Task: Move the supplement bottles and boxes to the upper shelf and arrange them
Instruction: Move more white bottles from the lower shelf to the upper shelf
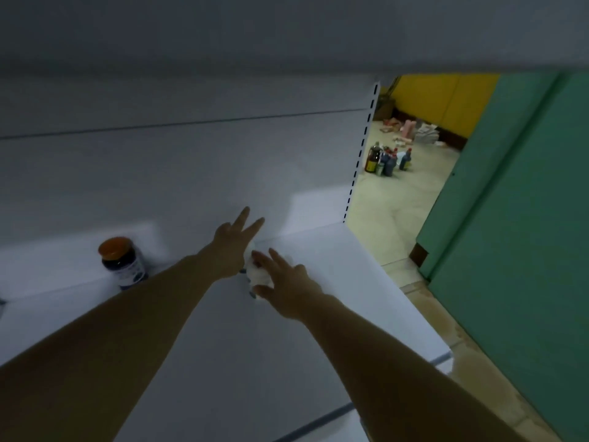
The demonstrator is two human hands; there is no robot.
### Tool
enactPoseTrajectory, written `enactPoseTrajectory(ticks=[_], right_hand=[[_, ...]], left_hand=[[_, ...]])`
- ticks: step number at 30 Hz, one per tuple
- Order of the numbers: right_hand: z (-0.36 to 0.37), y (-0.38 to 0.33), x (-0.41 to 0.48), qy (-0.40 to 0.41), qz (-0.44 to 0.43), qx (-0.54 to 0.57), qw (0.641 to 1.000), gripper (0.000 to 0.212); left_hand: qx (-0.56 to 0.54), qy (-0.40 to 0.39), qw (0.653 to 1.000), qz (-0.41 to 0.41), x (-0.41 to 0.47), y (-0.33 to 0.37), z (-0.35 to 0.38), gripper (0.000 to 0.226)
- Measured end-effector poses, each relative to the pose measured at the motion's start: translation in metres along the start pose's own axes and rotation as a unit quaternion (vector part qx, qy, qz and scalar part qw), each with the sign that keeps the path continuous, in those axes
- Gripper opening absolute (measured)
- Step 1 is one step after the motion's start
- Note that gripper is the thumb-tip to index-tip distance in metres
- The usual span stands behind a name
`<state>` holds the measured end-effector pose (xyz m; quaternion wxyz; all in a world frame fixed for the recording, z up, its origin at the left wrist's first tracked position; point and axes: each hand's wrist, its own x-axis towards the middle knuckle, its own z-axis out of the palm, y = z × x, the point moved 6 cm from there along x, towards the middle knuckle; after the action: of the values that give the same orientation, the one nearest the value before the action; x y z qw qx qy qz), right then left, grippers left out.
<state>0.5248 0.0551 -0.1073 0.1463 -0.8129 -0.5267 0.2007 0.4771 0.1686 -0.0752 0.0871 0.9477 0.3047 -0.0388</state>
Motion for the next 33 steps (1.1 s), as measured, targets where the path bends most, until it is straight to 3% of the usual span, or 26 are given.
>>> enactPoseTrajectory(ticks=[4,8,12,16,19,22,25,28,31,33], right_hand=[[-0.009,-0.004,0.010,0.051,-0.005,0.048,0.998,0.046],[-0.011,-0.014,0.015,0.056,-0.006,0.066,0.996,0.037],[-0.015,-0.017,-0.001,0.041,-0.020,0.085,0.995,0.037],[-0.015,-0.015,-0.036,-0.031,0.005,0.179,0.983,0.048],[-0.020,-0.019,-0.070,-0.053,0.047,0.270,0.960,0.054],[-0.035,-0.029,-0.100,-0.047,0.029,0.339,0.939,0.016],[-0.051,-0.048,-0.132,-0.049,0.011,0.435,0.899,0.004],[-0.065,-0.076,-0.162,-0.086,0.010,0.511,0.855,0.024],[-0.080,-0.116,-0.196,-0.132,0.003,0.559,0.818,0.014],[-0.091,-0.145,-0.217,-0.153,-0.013,0.577,0.803,0.016]], left_hand=[[-0.016,-0.033,0.999,-0.033,0.012,-0.009,0.010,0.071],[-0.063,0.031,0.996,-0.060,0.004,-0.013,0.002,0.046],[-0.151,0.034,0.985,-0.076,-0.021,-0.017,0.003,0.055],[-0.300,0.020,0.944,-0.136,-0.071,-0.018,0.013,0.055],[-0.460,0.012,0.870,-0.174,-0.119,-0.006,0.013,0.045],[-0.643,0.029,0.739,-0.197,-0.171,0.005,0.011,0.032],[-0.753,0.032,0.631,-0.183,-0.216,0.020,0.004,0.028],[-0.800,0.058,0.573,-0.169,-0.259,0.031,-0.020,0.027],[-0.831,0.078,0.535,-0.130,-0.298,0.037,-0.049,0.044],[-0.849,0.072,0.514,-0.097,-0.324,0.041,-0.075,0.042]])
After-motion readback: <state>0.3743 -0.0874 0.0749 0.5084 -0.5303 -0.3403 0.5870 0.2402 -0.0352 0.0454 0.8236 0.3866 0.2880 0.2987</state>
